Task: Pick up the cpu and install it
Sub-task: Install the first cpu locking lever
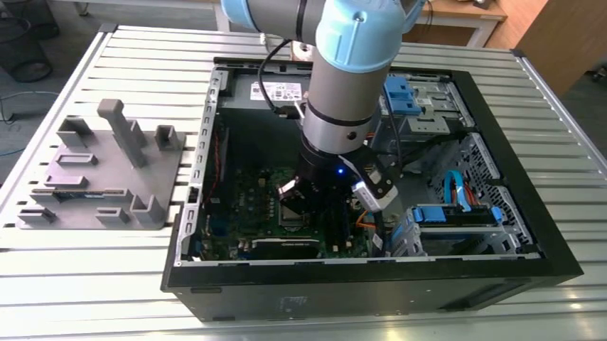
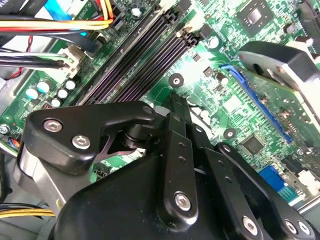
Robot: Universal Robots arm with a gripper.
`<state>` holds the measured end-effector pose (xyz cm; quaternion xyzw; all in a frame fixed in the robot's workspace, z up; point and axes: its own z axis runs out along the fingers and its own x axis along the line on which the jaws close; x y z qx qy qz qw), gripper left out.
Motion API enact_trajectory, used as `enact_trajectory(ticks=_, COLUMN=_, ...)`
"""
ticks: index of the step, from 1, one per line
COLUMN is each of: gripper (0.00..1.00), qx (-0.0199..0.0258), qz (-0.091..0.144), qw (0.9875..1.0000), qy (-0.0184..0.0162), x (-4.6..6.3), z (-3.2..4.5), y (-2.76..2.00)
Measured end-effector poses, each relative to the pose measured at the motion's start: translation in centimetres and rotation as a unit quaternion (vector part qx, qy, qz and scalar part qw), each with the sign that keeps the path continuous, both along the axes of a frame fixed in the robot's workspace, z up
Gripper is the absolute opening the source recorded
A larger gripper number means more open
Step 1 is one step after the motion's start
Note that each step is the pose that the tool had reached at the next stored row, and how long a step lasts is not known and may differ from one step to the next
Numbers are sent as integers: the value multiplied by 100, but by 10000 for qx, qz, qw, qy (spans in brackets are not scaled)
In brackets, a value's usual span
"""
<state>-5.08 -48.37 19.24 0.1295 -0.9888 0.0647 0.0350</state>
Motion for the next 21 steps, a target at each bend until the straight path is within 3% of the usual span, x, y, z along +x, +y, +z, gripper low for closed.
enact_trajectory(ticks=21, gripper=11, qx=0, qz=-47, qw=10000, qy=0, x=85, z=-47, y=-29)
